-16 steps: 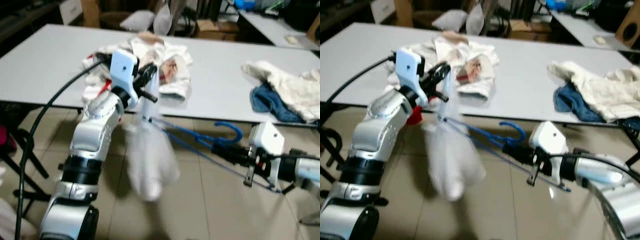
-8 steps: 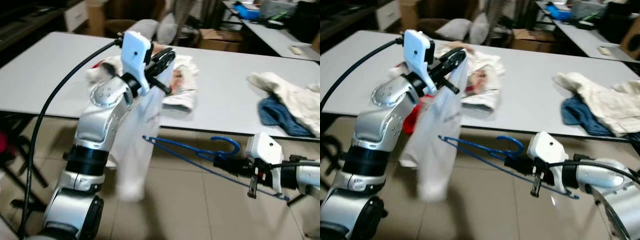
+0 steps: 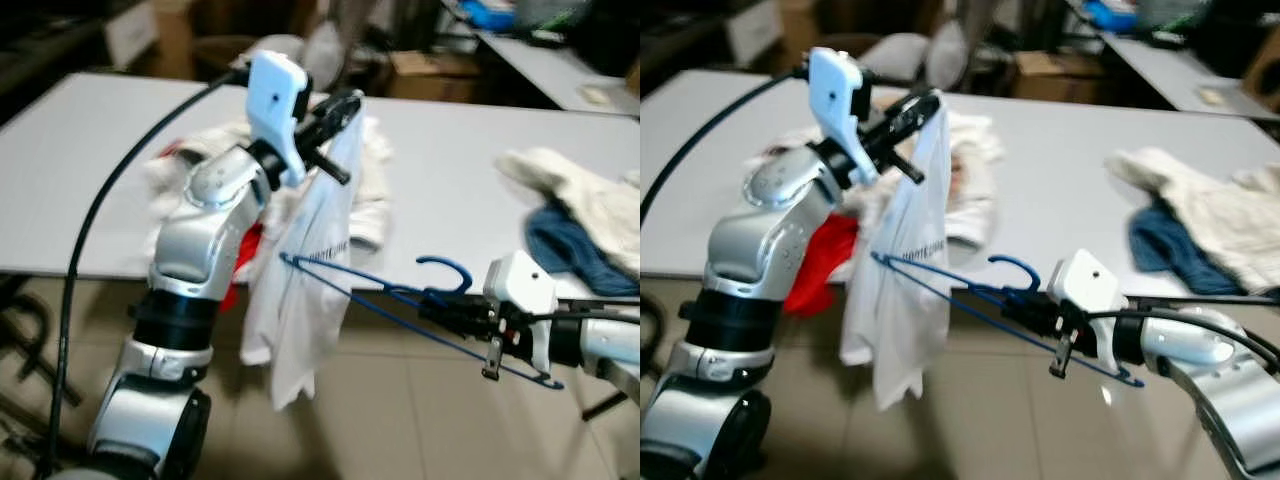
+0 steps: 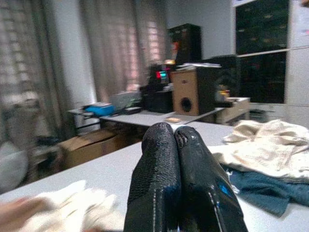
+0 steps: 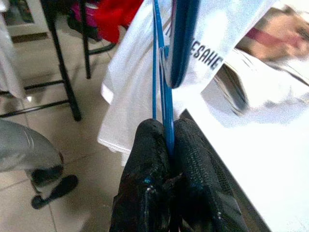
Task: Hang hanger
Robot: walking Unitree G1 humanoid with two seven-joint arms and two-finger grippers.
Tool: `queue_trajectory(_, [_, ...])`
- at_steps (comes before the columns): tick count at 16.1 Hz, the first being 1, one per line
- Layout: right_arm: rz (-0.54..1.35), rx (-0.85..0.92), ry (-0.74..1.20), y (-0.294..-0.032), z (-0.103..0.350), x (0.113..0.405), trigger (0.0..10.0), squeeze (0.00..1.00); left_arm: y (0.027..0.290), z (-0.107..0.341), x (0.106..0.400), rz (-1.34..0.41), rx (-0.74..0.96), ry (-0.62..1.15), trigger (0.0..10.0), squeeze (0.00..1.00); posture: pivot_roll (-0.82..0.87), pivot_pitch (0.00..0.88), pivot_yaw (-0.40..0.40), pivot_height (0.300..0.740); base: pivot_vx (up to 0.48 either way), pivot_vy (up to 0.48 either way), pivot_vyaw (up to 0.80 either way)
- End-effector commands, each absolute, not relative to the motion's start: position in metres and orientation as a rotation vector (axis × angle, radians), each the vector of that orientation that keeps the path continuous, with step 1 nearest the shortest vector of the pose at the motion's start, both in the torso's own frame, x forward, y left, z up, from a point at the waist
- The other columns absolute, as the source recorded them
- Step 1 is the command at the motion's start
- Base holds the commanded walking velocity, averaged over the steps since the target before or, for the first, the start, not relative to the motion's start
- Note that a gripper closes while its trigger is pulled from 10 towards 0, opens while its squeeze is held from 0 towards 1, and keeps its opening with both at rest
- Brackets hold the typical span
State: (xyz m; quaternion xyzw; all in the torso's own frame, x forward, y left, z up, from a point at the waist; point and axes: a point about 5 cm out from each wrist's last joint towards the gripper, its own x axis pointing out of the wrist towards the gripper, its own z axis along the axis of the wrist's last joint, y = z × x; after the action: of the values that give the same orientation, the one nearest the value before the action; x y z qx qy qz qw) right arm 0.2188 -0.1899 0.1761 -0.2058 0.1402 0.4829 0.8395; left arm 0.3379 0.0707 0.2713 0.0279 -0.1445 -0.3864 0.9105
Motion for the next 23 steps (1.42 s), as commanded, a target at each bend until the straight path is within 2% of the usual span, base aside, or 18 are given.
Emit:
queue_trajectory(1, [1.013, -0.455, 0.288, -0.195, 0.182, 0.221, 10.0, 0.00, 0.060, 0.280, 0.333, -0.837, 0.067, -0.330, 10.0, 0.00, -0.05, 0.000, -0.042, 0.740, 0.405, 0.000, 0.00])
queue_trajectory(4, [1.002, -0.504, 0.275, -0.199, 0.190, 0.228, 10.0, 0.00, 0.060, 0.295, 0.332, -0.848, 0.058, -0.371, 10.0, 0.00, -0.05, 0.000, -0.041, 0.740, 0.406, 0.000, 0.00])
queue_trajectory(6, [0.918, -0.590, 0.260, -0.208, 0.200, 0.254, 10.0, 0.00, 0.062, 0.317, 0.328, -0.865, 0.028, -0.431, 10.0, 0.00, -0.05, 0.000, -0.041, 0.740, 0.405, 0.000, 0.00])
queue_trajectory(8, [0.806, -0.745, 0.174, -0.213, 0.228, 0.300, 10.0, 0.00, 0.067, 0.345, 0.325, -0.862, 0.006, -0.514, 10.0, 0.00, -0.04, 0.000, -0.041, 0.740, 0.405, 0.000, 0.00])
queue_trajectory(9, [0.773, -0.771, 0.155, -0.214, 0.233, 0.308, 10.0, 0.00, 0.067, 0.349, 0.325, -0.863, 0.004, -0.525, 10.0, 0.00, -0.04, 0.000, -0.042, 0.740, 0.405, 0.000, 0.00])
queue_trajectory(10, [0.627, -0.823, 0.044, -0.216, 0.260, 0.333, 10.0, 0.00, 0.071, 0.359, 0.323, -0.856, 0.002, -0.556, 10.0, 0.00, -0.04, 0.000, -0.045, 0.740, 0.401, 0.000, 0.00])
queue_trajectory(11, [0.328, -0.815, -0.238, -0.218, 0.322, 0.361, 10.0, 0.00, 0.077, 0.377, 0.319, -0.839, 0.003, -0.612, 10.0, 0.00, -0.02, 0.000, -0.061, 0.740, 0.405, 0.000, 0.00])
queue_trajectory(12, [0.146, -0.713, -0.563, -0.218, 0.387, 0.358, 10.0, 0.00, 0.085, 0.398, 0.312, -0.821, -0.013, -0.678, 10.0, 0.00, 0.00, 0.000, -0.083, 0.740, 0.405, 0.000, 0.00])
queue_trajectory(14, [0.122, -0.665, -0.744, -0.218, 0.421, 0.348, 10.0, 0.00, 0.097, 0.414, 0.304, -0.789, -0.019, -0.732, 10.0, 0.00, 0.01, 0.000, -0.096, 0.740, 0.405, 0.000, 0.00])
queue_trajectory(15, [0.149, -0.661, -0.746, -0.217, 0.421, 0.349, 10.0, 0.00, 0.100, 0.416, 0.304, -0.779, -0.014, -0.736, 10.0, 0.00, 0.01, 0.000, -0.096, 0.740, 0.405, 0.000, 0.00])
queue_trajectory(16, [0.293, -0.654, -0.672, -0.209, 0.396, 0.356, 10.0, 0.00, 0.106, 0.411, 0.304, -0.739, 0.012, -0.718, 10.0, 0.00, 0.01, 0.000, -0.102, 0.740, 0.405, 0.000, 0.00])
queue_trajectory(17, [0.574, -0.669, -0.445, -0.193, 0.337, 0.363, 10.0, 0.00, 0.114, 0.399, 0.308, -0.697, 0.034, -0.659, 10.0, 0.00, 0.01, 0.000, -0.097, 0.740, 0.405, 0.000, 0.00])
queue_trajectory(18, [0.758, -0.741, -0.346, -0.184, 0.300, 0.355, 10.0, 0.00, 0.116, 0.385, 0.312, -0.663, 0.072, -0.602, 10.0, 0.00, 0.00, 0.000, -0.085, 0.740, 0.382, 0.000, 0.00])
queue_trajectory(19, [0.956, -0.774, -0.196, -0.180, 0.250, 0.332, 10.0, 0.00, 0.111, 0.360, 0.317, -0.653, 0.080, -0.512, 10.0, 0.00, 0.00, 0.000, -0.083, 0.740, 0.000, 0.000, 0.00])
queue_trajectory(21, [1.077, -0.704, -0.024, -0.182, 0.216, 0.307, 10.0, 0.00, 0.103, 0.328, 0.318, -0.665, 0.110, -0.403, 10.0, 0.00, -0.01, 0.000, -0.071, 0.740, 0.000, 0.000, 0.00])
queue_trajectory(23, [1.182, -0.646, 0.141, -0.191, 0.192, 0.270, 10.0, 0.00, 0.099, 0.275, 0.320, -0.633, 0.277, -0.177, 10.0, 0.00, -0.03, 0.003, -0.052, 0.740, 0.000, 0.000, 0.00])
